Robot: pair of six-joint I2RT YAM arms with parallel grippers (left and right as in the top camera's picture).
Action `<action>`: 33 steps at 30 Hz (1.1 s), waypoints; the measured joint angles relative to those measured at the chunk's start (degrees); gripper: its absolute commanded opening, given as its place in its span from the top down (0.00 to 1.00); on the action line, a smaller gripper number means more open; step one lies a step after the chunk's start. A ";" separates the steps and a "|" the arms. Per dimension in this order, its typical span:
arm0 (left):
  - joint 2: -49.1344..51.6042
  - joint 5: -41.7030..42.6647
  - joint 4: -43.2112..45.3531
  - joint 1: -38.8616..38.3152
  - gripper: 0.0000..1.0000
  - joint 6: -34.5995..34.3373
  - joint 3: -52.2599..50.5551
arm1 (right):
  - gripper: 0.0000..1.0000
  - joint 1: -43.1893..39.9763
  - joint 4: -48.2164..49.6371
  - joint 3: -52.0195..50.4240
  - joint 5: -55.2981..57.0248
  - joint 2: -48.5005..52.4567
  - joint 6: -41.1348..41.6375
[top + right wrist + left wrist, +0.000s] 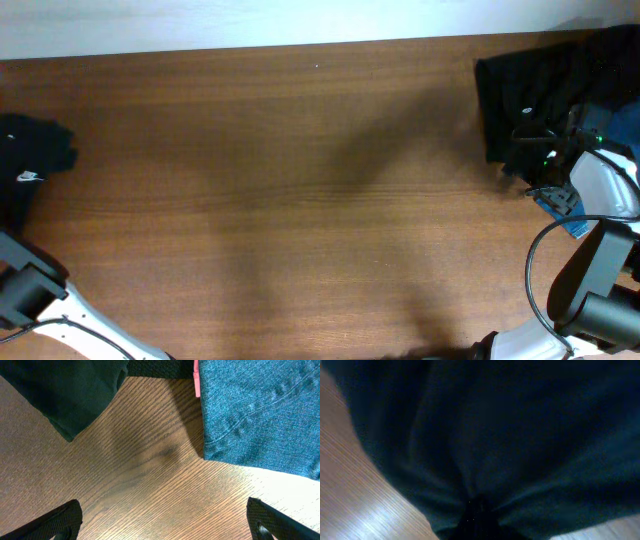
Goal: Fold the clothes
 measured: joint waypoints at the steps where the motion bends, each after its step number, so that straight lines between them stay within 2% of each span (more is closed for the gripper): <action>1: -0.35 0.20 -1.09 -0.55 0.99 -0.81 -0.26 | 0.01 0.00 0.00 0.00 0.00 0.00 -0.02; 9: -3.65 4.26 -5.07 -7.45 0.99 -3.65 -2.93 | 0.01 0.00 0.00 0.00 0.02 0.00 -0.02; 14: -9.64 5.84 -5.14 -9.84 0.91 -4.13 -3.15 | 0.01 0.00 0.00 0.00 0.00 0.00 -0.02; 15: -11.43 5.92 -5.29 -9.79 0.83 -4.39 -2.75 | 0.01 0.00 0.00 0.00 0.00 0.00 -0.02; 17: -14.62 6.08 -5.22 -9.46 0.79 -4.74 -1.42 | 0.01 0.00 0.00 0.00 0.02 0.00 0.00; 19: -18.38 6.27 -5.18 -9.05 0.64 -5.03 0.15 | 0.01 0.00 0.00 0.00 0.02 0.00 -0.02; 20: -20.17 6.49 -5.20 -8.90 0.52 -5.01 0.66 | 0.01 0.00 0.00 0.00 0.02 0.00 0.00; 21: -21.90 7.15 -5.29 -8.72 0.34 -5.14 1.01 | 0.01 0.00 0.00 0.00 0.00 0.00 0.00; 22: -23.50 8.28 -5.49 -8.61 0.01 -5.20 1.31 | 0.01 0.00 0.00 0.00 0.02 0.00 0.00; 29: -26.53 28.48 -6.97 -9.11 0.01 -5.73 2.05 | 0.01 0.00 0.00 0.00 0.02 0.00 -0.02; 33: -26.29 31.50 -9.53 -10.19 0.01 -5.77 2.01 | 0.01 0.00 0.00 0.00 0.02 0.00 -0.02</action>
